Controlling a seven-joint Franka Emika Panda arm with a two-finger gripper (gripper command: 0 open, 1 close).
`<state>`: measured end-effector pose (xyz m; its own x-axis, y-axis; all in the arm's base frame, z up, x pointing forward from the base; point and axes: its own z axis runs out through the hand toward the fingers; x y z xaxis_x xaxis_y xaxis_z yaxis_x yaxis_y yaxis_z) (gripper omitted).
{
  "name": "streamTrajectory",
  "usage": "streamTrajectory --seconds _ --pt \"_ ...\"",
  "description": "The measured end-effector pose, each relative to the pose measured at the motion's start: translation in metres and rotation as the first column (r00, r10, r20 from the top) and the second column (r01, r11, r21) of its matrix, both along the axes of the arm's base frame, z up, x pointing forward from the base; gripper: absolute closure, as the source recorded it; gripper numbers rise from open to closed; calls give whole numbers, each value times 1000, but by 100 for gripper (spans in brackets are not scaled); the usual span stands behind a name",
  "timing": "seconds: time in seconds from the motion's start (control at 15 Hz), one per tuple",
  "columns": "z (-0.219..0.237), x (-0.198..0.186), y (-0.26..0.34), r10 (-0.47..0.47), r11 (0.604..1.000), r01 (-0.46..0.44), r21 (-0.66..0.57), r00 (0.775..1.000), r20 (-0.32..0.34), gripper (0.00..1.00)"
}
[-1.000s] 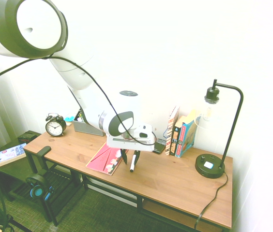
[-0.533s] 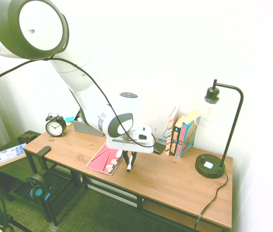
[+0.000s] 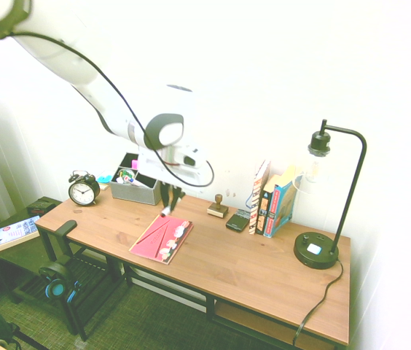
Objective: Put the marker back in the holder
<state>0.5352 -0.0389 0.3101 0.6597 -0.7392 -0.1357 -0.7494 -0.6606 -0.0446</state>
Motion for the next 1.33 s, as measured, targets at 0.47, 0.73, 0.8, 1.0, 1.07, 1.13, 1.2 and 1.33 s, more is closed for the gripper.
streamTrajectory --seconds 0.47,0.73,0.8,1.0,1.07,1.13,1.2,1.33 --pt "76 10 114 -218 930 287 231 934 -283 100" --pt "33 70 129 -359 815 500 292 832 -424 100" --pt "20 83 130 -382 779 548 303 799 -464 100" --pt "-18 112 116 -423 692 645 325 727 -541 100" --pt "-26 120 110 -422 682 654 328 718 -554 100" --pt "-32 127 106 -420 676 659 331 713 -561 100" --pt "-38 132 104 -418 673 661 332 710 -567 100" --pt "-53 136 101 -419 668 669 326 700 -578 0"
